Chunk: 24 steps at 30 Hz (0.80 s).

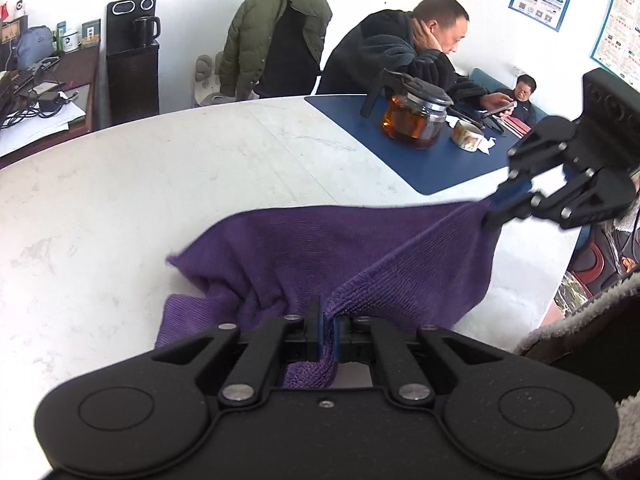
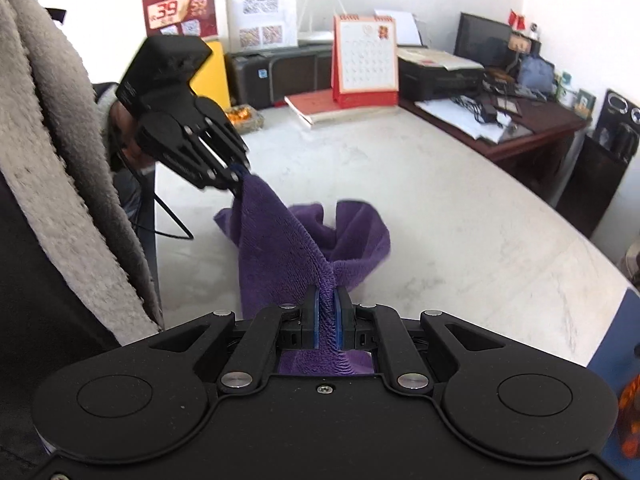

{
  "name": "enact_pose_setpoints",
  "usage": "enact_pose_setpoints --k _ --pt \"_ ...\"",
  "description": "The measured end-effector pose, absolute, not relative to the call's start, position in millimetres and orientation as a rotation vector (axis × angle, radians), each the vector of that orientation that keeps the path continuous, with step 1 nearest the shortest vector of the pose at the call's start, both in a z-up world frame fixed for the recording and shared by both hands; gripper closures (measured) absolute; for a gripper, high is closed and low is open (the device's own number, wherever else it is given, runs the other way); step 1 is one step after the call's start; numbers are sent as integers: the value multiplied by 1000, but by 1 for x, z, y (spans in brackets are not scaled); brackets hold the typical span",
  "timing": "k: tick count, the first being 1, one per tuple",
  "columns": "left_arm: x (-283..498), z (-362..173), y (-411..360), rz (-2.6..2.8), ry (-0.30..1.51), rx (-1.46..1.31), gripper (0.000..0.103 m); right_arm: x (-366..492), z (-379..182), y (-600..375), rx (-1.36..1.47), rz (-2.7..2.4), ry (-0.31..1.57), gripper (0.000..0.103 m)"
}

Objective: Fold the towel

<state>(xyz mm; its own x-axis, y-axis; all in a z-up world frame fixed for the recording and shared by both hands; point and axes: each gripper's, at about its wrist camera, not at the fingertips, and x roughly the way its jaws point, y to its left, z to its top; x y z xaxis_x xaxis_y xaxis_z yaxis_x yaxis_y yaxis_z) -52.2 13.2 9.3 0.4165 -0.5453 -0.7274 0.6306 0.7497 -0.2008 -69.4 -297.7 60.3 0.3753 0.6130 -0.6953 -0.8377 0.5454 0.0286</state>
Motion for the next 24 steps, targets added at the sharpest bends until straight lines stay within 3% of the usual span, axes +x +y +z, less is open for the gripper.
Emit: enact_pose_setpoints --k 3,7,17,24 --pt "-54 4 13 -759 894 115 99 -71 48 -290 -379 958 748 87" --pt "-56 1 19 -764 922 121 99 -69 43 -284 -392 974 774 64" --pt "-58 -2 32 -733 955 113 99 -33 31 -249 -399 1148 798 56" --pt "-52 -6 45 -701 954 87 99 -20 8 -231 -448 1222 938 60"
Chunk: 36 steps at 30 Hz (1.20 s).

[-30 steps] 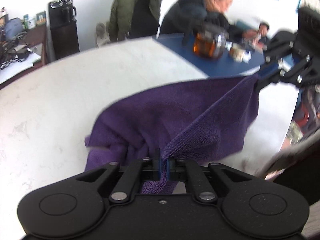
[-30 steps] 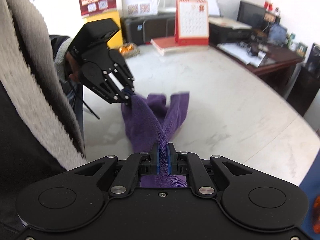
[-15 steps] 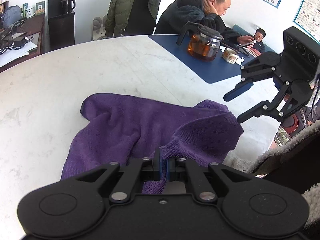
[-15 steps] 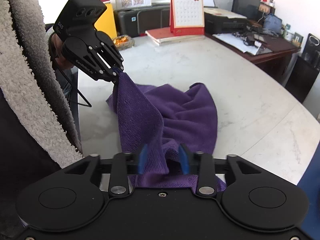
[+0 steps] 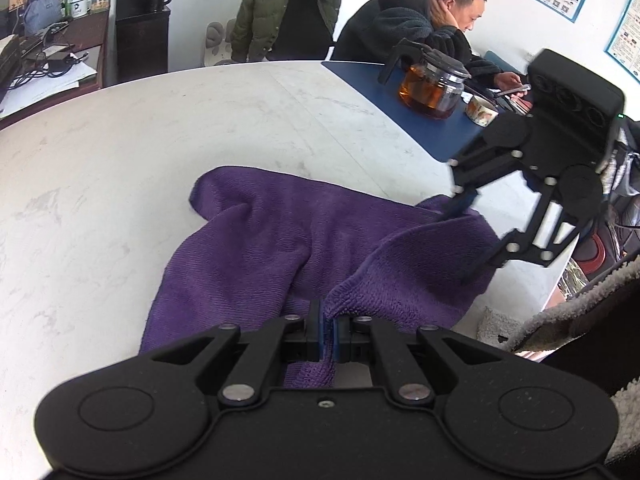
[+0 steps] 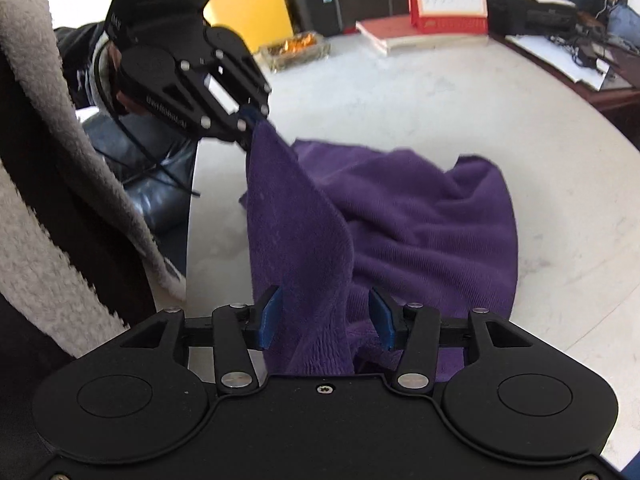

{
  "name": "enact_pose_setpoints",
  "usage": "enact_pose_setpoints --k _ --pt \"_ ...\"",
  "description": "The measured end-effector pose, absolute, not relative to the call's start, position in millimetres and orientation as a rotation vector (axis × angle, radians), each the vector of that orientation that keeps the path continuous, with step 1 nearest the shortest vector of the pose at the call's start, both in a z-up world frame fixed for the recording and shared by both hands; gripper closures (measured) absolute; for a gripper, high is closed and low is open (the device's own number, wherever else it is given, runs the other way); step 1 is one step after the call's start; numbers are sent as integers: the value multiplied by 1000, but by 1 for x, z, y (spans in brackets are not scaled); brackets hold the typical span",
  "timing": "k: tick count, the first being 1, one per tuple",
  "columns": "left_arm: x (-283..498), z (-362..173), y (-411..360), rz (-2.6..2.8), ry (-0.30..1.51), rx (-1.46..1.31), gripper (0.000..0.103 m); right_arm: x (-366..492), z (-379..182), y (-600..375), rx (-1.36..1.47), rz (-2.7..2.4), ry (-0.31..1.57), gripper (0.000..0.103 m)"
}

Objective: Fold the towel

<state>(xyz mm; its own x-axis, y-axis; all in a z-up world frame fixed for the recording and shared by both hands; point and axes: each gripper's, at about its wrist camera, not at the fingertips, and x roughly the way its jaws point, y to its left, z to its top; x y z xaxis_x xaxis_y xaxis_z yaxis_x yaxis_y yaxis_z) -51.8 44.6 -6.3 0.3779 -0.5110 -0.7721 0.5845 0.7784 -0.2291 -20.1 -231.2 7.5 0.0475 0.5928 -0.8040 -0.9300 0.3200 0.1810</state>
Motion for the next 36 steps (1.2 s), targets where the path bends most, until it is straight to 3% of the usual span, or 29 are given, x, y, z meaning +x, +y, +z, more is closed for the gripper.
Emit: enact_pose_setpoints --k 5,12,15,36 --pt "-44 -10 54 -693 939 69 99 -37 20 -252 -443 1222 963 77" --pt "-32 -2 59 -698 872 74 99 -40 43 -245 -388 1242 906 85" --pt "-29 1 58 -702 849 77 99 -43 48 -240 -391 1257 898 96" --pt "-32 -1 67 -744 843 94 99 -55 15 -197 -483 1201 950 88"
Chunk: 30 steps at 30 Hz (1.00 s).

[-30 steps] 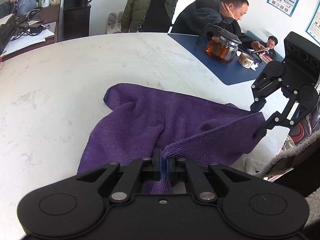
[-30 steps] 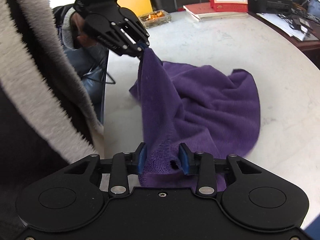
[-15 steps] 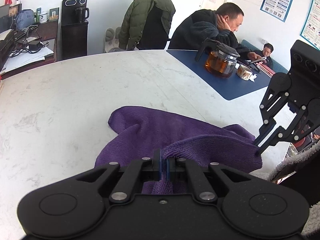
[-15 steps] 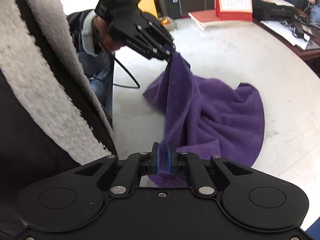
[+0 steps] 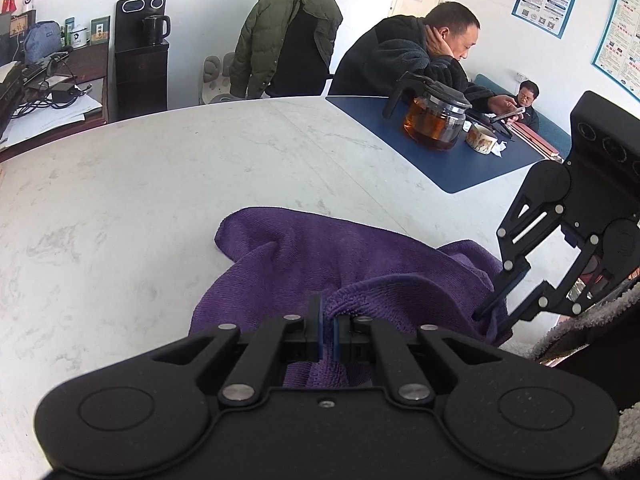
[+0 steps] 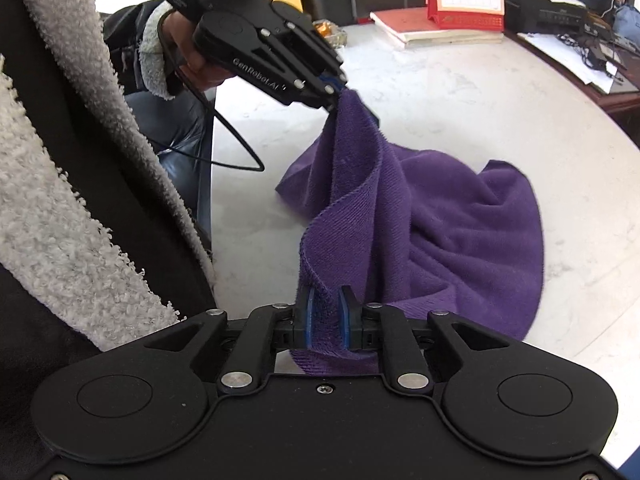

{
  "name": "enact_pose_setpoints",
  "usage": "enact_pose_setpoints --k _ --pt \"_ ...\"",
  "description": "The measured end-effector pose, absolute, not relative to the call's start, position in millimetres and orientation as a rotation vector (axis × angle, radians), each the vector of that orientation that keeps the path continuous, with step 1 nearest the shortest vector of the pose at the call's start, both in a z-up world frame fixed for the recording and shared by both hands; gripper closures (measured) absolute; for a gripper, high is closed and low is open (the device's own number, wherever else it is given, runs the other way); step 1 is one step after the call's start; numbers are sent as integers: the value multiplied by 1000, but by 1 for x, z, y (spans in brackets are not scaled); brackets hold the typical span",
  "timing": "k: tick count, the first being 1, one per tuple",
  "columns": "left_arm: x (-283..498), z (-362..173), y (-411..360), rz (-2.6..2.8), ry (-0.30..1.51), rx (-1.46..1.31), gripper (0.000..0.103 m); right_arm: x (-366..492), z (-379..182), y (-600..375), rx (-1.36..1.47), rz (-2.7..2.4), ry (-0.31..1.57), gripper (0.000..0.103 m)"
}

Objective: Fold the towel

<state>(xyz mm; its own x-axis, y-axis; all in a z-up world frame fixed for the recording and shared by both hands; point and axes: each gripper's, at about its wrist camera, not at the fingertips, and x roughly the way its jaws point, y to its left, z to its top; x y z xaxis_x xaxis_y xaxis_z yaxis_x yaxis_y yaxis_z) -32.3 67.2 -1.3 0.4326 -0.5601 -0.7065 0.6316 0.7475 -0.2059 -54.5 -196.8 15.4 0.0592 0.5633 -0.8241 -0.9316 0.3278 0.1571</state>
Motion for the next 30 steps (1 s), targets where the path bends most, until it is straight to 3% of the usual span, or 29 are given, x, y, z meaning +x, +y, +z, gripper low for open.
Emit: enact_pose_setpoints --k 7,16,24,30 --pt "-25 -4 76 -721 839 59 99 -64 19 -193 -493 1235 986 101" --pt "17 41 88 -689 724 -48 99 -8 92 -253 -150 1143 826 101" --pt "85 102 79 -694 645 -70 99 73 158 -267 -223 1003 623 103" --pt "82 120 65 -727 599 -11 99 88 156 -252 -263 1018 628 98"
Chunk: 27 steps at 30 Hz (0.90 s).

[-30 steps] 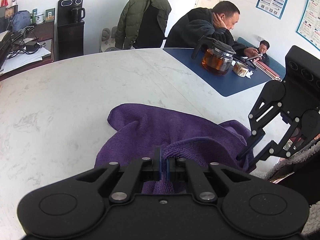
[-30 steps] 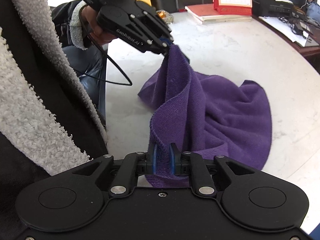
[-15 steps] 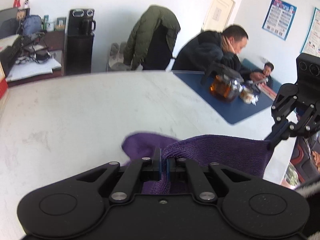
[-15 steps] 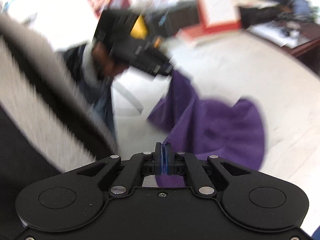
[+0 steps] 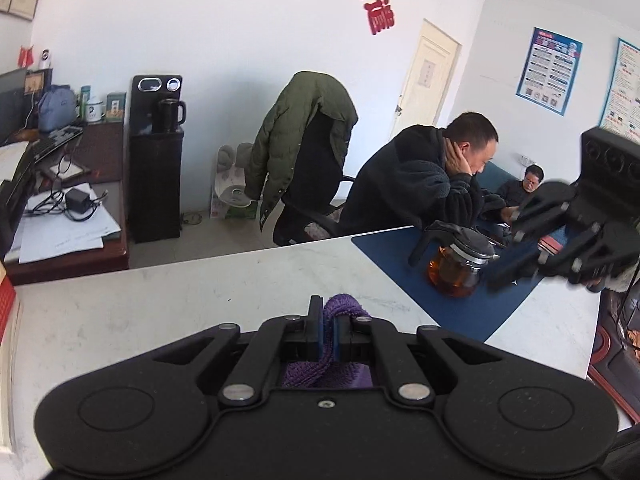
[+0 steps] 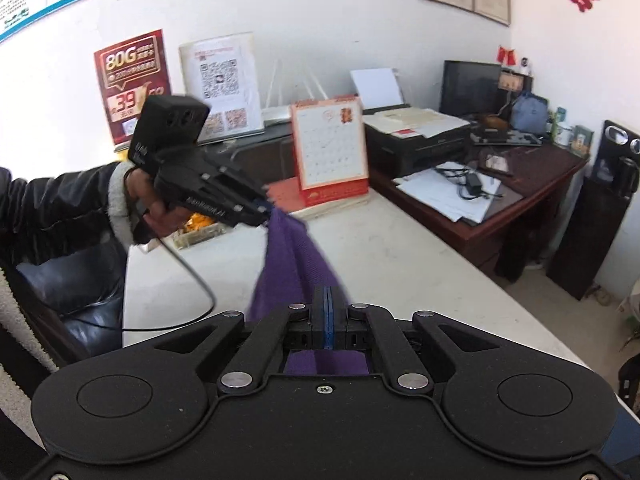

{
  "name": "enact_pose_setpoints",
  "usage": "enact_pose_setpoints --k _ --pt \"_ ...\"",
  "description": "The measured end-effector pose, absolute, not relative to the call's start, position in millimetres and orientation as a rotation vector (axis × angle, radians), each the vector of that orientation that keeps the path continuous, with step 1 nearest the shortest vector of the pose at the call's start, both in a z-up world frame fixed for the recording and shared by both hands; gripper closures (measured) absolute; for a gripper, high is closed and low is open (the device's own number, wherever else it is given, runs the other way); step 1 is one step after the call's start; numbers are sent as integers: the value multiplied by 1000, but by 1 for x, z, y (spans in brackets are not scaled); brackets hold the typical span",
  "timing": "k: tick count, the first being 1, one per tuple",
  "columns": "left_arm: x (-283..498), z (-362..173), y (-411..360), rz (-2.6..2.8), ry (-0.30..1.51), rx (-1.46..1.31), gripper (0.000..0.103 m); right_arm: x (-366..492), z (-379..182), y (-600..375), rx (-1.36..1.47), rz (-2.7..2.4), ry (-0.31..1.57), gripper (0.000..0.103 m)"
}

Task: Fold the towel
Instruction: 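Lift the towel up again with both grippers holding its corners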

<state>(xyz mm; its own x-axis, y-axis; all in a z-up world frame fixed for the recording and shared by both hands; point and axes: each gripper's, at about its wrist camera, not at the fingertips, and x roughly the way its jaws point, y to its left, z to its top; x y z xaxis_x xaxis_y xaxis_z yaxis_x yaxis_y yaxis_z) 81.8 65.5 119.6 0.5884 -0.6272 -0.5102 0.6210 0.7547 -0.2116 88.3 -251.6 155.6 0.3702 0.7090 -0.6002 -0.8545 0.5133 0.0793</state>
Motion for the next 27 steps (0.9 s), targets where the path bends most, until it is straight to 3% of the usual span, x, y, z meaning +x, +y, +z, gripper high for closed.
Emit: enact_pose_setpoints --k 4,6,11,18,19,21,23,27 --pt "76 122 64 -728 608 12 99 81 110 -249 -214 1044 697 73" --pt "78 123 63 -721 611 27 99 76 73 -245 -202 1038 733 65" --pt "81 129 60 -697 643 62 99 90 4 -230 -209 1006 753 58" --pt "87 133 52 -639 678 88 99 136 -58 -207 -158 1016 786 58" --pt "87 133 52 -631 680 89 99 141 -63 -206 -126 1037 798 58" --pt "87 133 54 -616 680 87 99 145 -66 -205 -101 1081 814 71" --pt "89 133 59 -599 678 80 99 141 -63 -206 -110 1116 814 94" --pt "89 131 77 -559 662 38 99 127 -43 -217 -139 1128 775 101"
